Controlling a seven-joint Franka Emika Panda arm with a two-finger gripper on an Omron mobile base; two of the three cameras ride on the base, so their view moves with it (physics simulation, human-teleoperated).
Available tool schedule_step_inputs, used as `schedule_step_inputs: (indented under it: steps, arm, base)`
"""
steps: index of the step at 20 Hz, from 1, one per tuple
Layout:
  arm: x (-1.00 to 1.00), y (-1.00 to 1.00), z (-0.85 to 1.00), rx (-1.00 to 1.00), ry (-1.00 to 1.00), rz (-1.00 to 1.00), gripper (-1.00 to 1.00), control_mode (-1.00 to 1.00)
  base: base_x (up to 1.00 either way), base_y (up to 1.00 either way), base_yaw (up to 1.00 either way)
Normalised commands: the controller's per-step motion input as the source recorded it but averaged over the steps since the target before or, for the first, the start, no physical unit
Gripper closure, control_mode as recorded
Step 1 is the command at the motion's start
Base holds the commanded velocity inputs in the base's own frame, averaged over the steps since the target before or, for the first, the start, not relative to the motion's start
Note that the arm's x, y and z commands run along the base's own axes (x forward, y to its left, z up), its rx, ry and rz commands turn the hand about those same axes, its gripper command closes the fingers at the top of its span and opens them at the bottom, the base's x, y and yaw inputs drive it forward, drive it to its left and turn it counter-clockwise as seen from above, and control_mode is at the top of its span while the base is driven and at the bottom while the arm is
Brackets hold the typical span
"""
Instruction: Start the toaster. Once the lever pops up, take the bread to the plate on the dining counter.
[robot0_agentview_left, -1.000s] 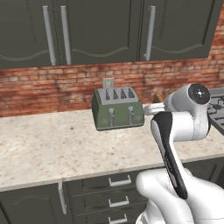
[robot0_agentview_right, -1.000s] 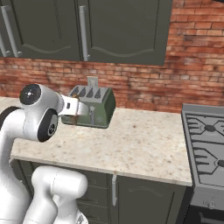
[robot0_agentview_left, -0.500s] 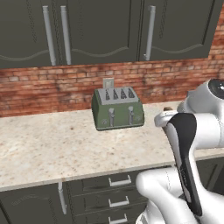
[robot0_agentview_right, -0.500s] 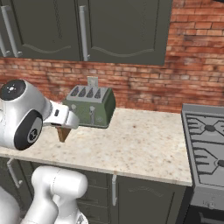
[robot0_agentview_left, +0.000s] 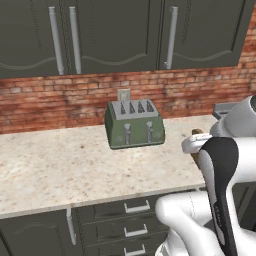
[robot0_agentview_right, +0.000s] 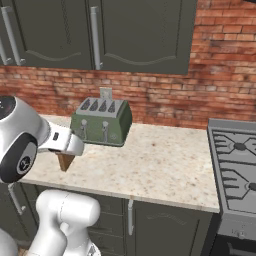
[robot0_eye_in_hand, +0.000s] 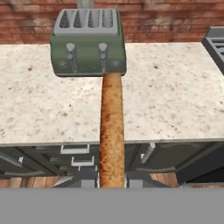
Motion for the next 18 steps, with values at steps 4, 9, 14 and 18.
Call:
schedule_step_inputs:
  steps: [4, 9, 14, 18]
  arm:
    - [0.0, 0.0, 0.0, 0.0, 0.0, 0.0, 1.0, 1.0]
    - [0.0, 0.0, 0.0, 0.0, 0.0, 0.0, 1.0, 1.0]
    - [0.0, 0.0, 0.0, 0.0, 0.0, 0.0, 1.0, 1.0]
    - [0.0, 0.0, 0.0, 0.0, 0.0, 0.0, 1.0, 1.0]
  base:
    - [-0.86, 0.0, 0.07]
    - [-0.93, 0.28, 0.59]
    - [-0.19, 0.05, 1.0]
    - [-0.17, 0.0, 1.0]
